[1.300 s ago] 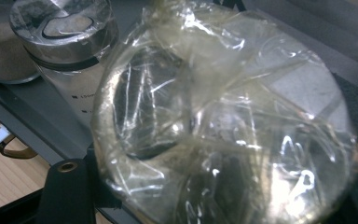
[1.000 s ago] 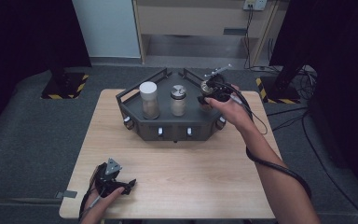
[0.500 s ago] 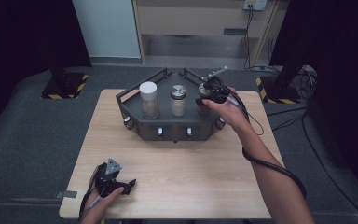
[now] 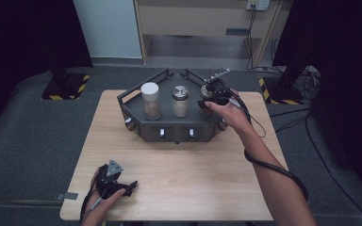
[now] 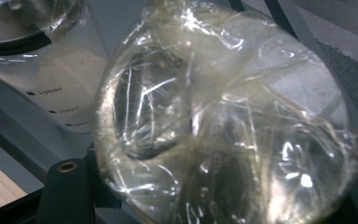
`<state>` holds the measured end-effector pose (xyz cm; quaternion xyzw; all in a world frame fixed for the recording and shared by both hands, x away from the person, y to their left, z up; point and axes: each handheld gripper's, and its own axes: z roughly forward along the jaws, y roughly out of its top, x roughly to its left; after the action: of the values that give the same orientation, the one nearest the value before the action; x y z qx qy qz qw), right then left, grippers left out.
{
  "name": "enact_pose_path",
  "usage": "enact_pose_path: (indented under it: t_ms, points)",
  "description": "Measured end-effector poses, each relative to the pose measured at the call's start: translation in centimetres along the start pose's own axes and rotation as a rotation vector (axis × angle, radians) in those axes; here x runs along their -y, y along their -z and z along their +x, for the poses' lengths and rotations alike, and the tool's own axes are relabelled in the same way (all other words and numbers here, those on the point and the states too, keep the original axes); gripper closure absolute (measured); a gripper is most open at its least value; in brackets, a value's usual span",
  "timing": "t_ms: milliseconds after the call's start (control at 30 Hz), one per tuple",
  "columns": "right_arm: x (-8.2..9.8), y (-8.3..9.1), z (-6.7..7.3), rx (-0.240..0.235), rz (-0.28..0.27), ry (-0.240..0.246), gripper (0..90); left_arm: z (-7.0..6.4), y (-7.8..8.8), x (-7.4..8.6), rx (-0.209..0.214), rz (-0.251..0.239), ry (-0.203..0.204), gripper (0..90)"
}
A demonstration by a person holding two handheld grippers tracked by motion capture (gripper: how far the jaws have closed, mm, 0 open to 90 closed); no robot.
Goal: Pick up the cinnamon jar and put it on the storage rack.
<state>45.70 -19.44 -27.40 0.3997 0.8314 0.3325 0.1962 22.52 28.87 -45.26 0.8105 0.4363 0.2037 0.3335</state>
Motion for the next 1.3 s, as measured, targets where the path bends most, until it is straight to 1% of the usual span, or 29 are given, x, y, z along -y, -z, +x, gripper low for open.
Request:
enact_pose_path:
  t_ms: [400, 800, 1000, 1300]
  points:
    - [0.1, -0.5, 0.1, -0.007, 0.003, -0.001, 31.1, 0.0, 0.0, 0.0, 0.000, 0.000, 0.000, 0.0]
    - [0.1, -0.6, -0.2, -0.014, 0.004, -0.014, 31.0, 0.0, 0.0, 0.0, 0.000, 0.000, 0.000, 0.0]
    - [0.3, -0.7, -0.9, -0.035, 0.004, -0.045, 30.9, 0.0, 0.0, 0.0, 0.001, 0.000, 0.000, 0.0]
    - [0.3, -0.7, -0.8, -0.032, 0.005, -0.048, 30.7, 0.0, 0.0, 0.0, 0.000, 0.000, 0.000, 0.0]
